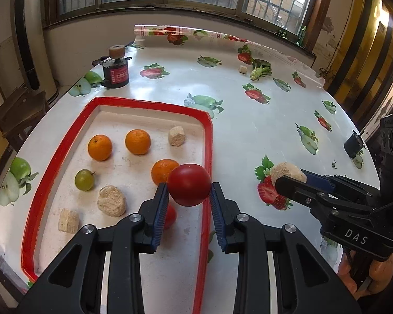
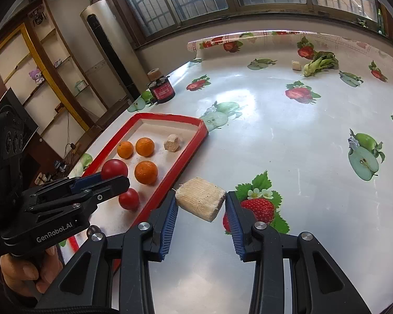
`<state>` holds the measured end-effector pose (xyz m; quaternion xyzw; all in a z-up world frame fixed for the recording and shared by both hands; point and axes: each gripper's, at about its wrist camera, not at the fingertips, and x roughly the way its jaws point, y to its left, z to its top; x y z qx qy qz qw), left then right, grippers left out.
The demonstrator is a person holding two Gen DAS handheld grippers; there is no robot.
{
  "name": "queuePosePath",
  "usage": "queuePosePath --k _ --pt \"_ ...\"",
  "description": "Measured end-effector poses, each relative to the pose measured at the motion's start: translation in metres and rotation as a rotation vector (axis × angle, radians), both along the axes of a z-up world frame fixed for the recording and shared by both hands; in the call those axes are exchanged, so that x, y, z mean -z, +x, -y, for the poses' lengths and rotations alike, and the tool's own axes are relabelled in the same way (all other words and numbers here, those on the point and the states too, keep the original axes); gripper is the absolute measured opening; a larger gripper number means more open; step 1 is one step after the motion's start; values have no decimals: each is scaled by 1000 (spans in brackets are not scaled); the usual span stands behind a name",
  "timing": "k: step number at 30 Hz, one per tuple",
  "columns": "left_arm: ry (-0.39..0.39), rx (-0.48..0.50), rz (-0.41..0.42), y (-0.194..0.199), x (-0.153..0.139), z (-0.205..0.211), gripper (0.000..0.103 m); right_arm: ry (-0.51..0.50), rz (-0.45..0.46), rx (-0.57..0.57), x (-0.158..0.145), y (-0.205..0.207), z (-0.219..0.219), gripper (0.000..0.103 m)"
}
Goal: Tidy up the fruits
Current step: 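Carry the red tomato with left tool while right tool carries the cube to the tray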
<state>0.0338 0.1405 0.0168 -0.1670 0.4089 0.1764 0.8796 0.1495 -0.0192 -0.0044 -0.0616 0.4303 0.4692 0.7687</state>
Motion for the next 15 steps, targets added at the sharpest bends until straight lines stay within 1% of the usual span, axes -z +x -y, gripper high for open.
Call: queuePosePath --k 6,15 --pt "10 -42 2 -23 2 -13 30 -2 9 -26 -3 -11 -10 38" --pt "-14 -112 2 -57 11 -39 30 -17 18 -85 0 -29 -34 38"
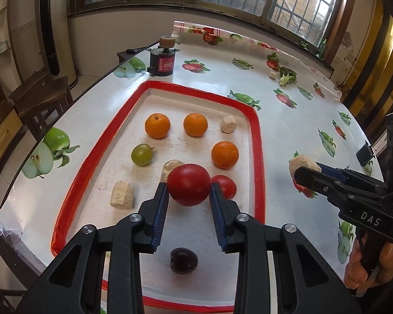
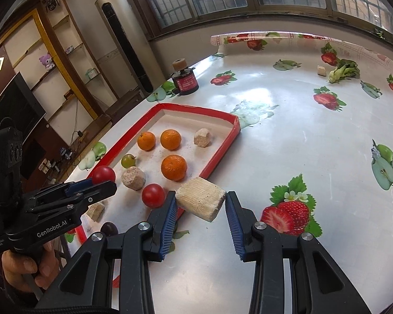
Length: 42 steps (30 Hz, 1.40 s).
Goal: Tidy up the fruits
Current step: 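Carry the red tomato with left tool while right tool carries the cube to the tray, then open left tool to drop the tomato in the tray while right tool releases the cube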
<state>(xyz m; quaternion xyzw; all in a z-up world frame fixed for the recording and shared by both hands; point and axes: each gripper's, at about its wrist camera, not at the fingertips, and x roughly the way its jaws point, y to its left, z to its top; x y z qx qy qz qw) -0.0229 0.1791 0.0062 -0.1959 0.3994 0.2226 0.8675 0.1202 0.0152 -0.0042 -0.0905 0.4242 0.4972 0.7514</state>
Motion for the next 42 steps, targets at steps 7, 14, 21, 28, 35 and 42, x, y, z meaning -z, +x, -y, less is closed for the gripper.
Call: queuePosePath --k 7,14,21,28,35,42 --pt "-11 -51 2 -22 4 -19 30 -7 9 -61 0 -20 -27 38" --pt "-19 -75 10 -34 5 -28 30 -16 17 -116 0 -38 -49 38" --pt "-34 -89 10 -42 10 -36 30 -30 24 -148 4 -47 -68 38" --pt "-55 -89 0 -40 18 -41 30 -58 13 -145 16 -45 -76 38" --pt "-76 -82 -15 -37 31 -43 30 -74 3 -144 25 -42 -78 38" --pt "-74 -75 -14 -38 31 -41 30 -79 13 -164 23 -51 -75 38"
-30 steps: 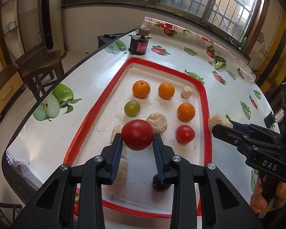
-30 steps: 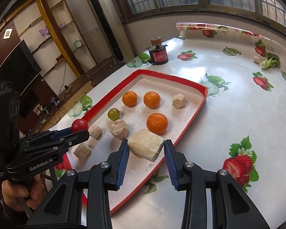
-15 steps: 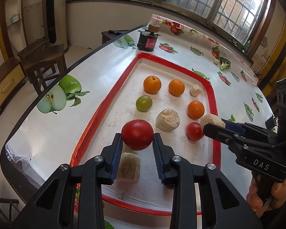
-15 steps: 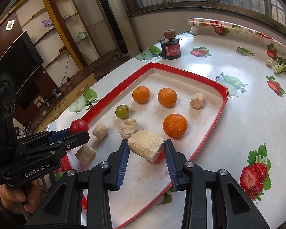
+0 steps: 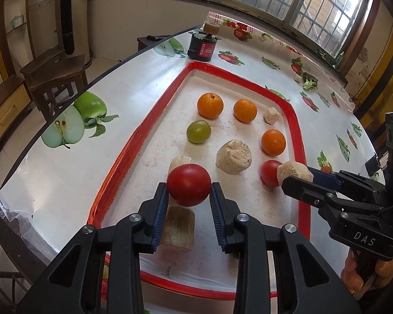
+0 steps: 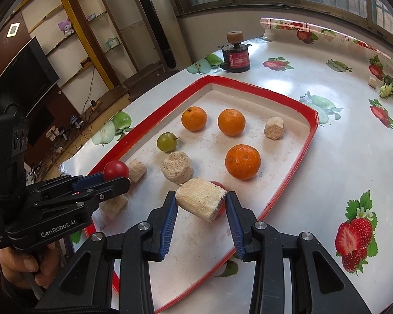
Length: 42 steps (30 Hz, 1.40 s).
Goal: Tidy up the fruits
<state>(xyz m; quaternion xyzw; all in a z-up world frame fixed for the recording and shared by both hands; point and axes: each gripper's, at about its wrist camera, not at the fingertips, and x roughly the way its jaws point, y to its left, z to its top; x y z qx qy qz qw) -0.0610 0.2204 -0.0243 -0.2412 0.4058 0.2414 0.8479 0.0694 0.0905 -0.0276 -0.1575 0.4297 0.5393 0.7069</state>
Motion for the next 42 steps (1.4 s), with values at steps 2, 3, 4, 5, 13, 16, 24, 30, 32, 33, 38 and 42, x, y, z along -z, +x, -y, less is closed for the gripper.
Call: queuePosePath --k 2,3,4,5,13,16,24,30,32,33,38,42 --pt "-3 13 2 1 0 3 30 -7 4 -12 2 -4 2 38" --pt "5 22 -1 3 0 6 30 -15 10 -15 4 -6 2 38" --pt "9 29 -5 4 1 7 30 -22 18 -17 5 -7 2 38" --pt "14 31 -9 5 1 8 30 -27 20 -18 8 -7 2 38" --pt "21 19 -17 6 4 5 30 -31 2 -8 13 -2 4 35" --pt "22 12 -21 6 4 5 30 -32 4 -12 13 -3 3 35" --pt "12 -12 -43 3 8 1 47 -29 -4 -15 13 -2 4 37" --pt "25 -18 -54 0 10 5 53 -16 7 1 7 -1 12 39" --pt "26 -16 -54 -1 9 6 53 -8 10 7 4 0 16 39" --pt "27 -14 -53 -2 9 7 53 -5 11 9 2 0 17 39" --pt "38 -6 -49 -6 5 14 53 8 21 23 -4 0 27 39" --pt "56 -7 -58 -12 2 20 53 18 23 33 -7 1 34 41"
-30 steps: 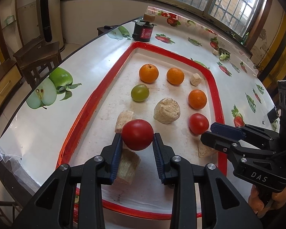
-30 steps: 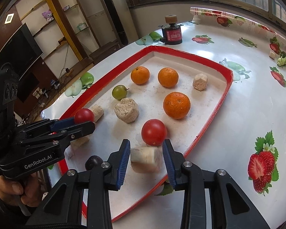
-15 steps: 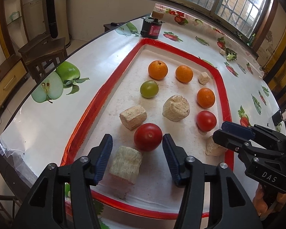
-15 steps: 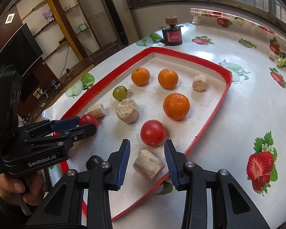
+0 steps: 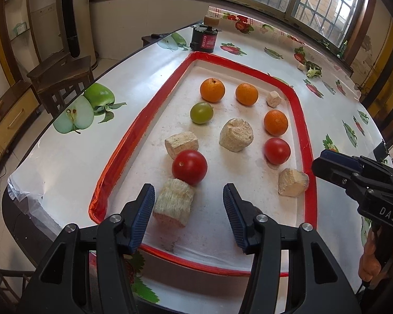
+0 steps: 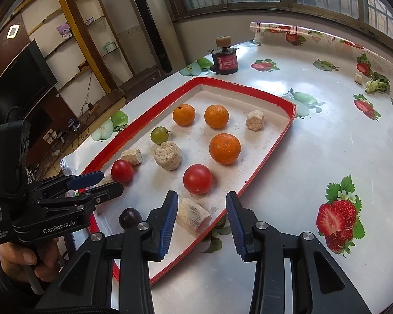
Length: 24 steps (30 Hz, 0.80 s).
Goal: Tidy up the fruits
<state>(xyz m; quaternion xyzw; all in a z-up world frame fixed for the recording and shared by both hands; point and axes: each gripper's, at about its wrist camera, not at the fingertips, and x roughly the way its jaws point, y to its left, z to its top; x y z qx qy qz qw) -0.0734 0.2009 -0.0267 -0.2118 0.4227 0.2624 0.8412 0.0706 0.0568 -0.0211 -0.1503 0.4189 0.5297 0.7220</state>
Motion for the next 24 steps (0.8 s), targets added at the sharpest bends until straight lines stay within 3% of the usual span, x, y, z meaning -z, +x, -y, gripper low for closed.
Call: queuePosePath --k 5,9,13,16,24 --pt "25 7 -8 -8 -2 9 55 10 26 -5 -4 2 9 58" --pt "62 16 -17 -12 -4 18 57 9 42 -26 -6 4 14 66" --pt "113 20 -14 -17 -9 28 77 2 59 -69 -6 4 17 77" --pt "141 25 -7 -19 -13 32 78 0 96 -100 -7 2 20 85" --pt "179 24 -1 -24 -16 37 78 -9 185 -207 -10 -14 24 88"
